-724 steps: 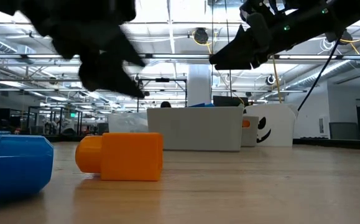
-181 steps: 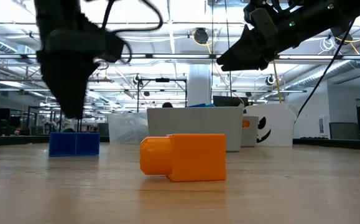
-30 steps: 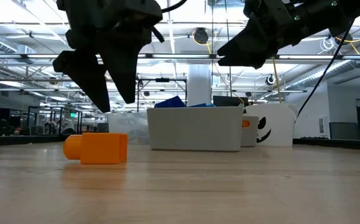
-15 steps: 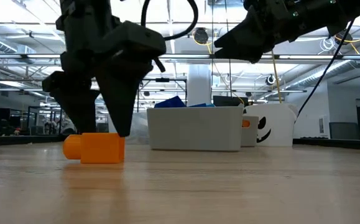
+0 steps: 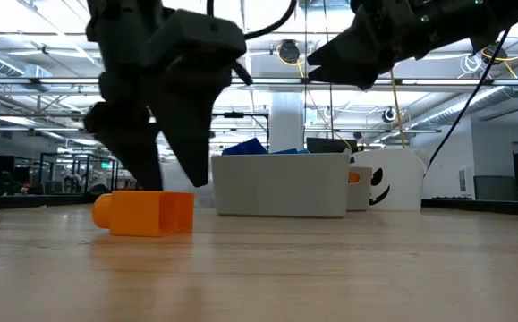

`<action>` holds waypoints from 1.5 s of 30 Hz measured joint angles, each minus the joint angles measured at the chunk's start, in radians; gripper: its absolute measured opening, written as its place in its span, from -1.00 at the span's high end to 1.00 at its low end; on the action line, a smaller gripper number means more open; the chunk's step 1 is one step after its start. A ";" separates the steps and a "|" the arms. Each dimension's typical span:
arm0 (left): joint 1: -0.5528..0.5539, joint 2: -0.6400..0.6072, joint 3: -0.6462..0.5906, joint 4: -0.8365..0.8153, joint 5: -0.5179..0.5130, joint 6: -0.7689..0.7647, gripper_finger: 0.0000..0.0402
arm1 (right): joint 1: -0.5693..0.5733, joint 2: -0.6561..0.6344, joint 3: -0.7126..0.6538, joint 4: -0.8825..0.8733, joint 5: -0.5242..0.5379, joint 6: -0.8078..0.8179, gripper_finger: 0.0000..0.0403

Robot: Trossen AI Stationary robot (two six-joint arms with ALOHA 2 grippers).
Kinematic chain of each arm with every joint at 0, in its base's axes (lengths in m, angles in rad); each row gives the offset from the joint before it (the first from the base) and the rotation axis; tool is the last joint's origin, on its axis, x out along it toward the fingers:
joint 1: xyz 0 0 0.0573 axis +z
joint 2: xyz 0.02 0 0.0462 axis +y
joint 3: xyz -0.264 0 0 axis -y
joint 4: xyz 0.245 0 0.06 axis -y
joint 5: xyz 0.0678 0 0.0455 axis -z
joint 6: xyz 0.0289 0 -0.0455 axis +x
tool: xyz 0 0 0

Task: Pick & Place Toys
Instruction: Put the yellow game piece into the bottom gray bin

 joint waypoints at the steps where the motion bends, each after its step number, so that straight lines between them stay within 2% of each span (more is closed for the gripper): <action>1: -0.001 0.000 0.000 -0.012 0.008 -0.026 -0.68 | 0.000 0.000 0.000 -0.003 0.000 0.001 -0.12; 7: 0.004 0.000 0.000 -0.116 -0.007 -0.151 -0.68 | 0.000 0.000 0.000 -0.011 0.000 0.040 -0.12; 15: 0.011 0.013 0.000 -0.057 0.002 -0.117 -0.68 | 0.000 0.000 0.000 -0.023 0.001 0.055 -0.12; 21: 0.014 0.066 0.000 -0.049 0.059 -0.113 -0.67 | 0.001 0.000 0.000 -0.040 0.001 0.055 -0.12; 25: 0.020 0.073 0.002 -0.051 0.086 -0.097 -0.47 | 0.001 0.000 0.000 -0.040 0.001 0.055 -0.12; 31: 0.029 0.051 -0.001 -0.043 0.118 -0.070 0.16 | 0.000 0.000 0.000 -0.031 0.001 0.027 -0.12; 37: 0.064 -0.027 -0.001 -0.004 0.106 0.034 0.19 | 0.000 -0.022 0.000 -0.017 0.002 -0.043 -0.12; 45: 0.159 -0.216 0.000 0.090 0.033 0.264 0.19 | 0.020 -0.182 0.000 -0.068 0.003 -0.092 -0.12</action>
